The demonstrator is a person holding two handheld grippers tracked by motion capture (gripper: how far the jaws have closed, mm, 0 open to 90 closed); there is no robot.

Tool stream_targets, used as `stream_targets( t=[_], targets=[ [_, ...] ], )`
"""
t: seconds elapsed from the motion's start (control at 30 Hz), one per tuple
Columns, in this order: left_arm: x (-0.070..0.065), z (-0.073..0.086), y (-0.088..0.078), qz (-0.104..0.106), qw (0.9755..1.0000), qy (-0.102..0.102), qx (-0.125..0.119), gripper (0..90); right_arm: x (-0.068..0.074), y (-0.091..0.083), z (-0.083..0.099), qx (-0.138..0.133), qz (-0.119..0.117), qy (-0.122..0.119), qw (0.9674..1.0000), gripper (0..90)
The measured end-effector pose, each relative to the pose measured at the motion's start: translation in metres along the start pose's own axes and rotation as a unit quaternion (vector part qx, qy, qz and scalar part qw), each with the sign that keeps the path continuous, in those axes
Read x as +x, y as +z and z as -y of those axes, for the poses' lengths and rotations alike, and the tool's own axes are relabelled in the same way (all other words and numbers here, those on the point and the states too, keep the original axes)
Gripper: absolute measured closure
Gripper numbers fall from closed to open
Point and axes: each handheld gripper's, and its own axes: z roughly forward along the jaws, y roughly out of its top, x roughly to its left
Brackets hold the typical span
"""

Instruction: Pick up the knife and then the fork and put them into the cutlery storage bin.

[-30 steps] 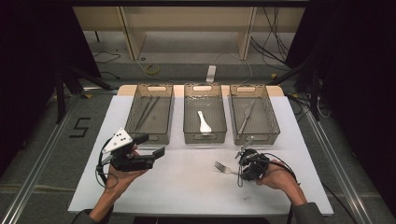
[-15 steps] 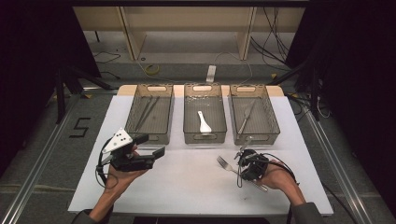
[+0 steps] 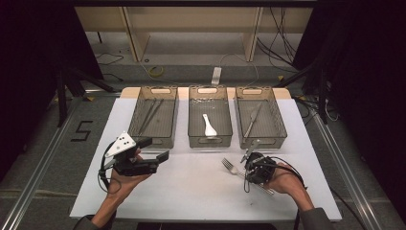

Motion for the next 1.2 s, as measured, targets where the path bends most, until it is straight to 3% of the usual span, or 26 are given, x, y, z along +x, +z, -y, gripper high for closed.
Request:
stream_targets(
  t=[0.43, 0.73, 1.2],
  targets=[
    [0.001, 0.000, 0.000, -0.001, 1.0000, -0.004, -0.004, 16.3, -0.012, -0.025, 0.005, -0.075, 0.011, 0.020, 0.9969, 84.7],
    [0.001, 0.000, 0.000, -0.002, 1.0000, -0.005, -0.002, 16.2, -0.022, -0.042, 0.005, -0.119, 0.026, 0.037, 0.9919, 84.7],
    [0.001, 0.000, 0.000, -0.003, 1.0000, -0.006, -0.004, 16.3, -0.038, -0.067, -0.013, -0.173, 0.044, 0.056, 0.9823, 84.7]
  ],
)
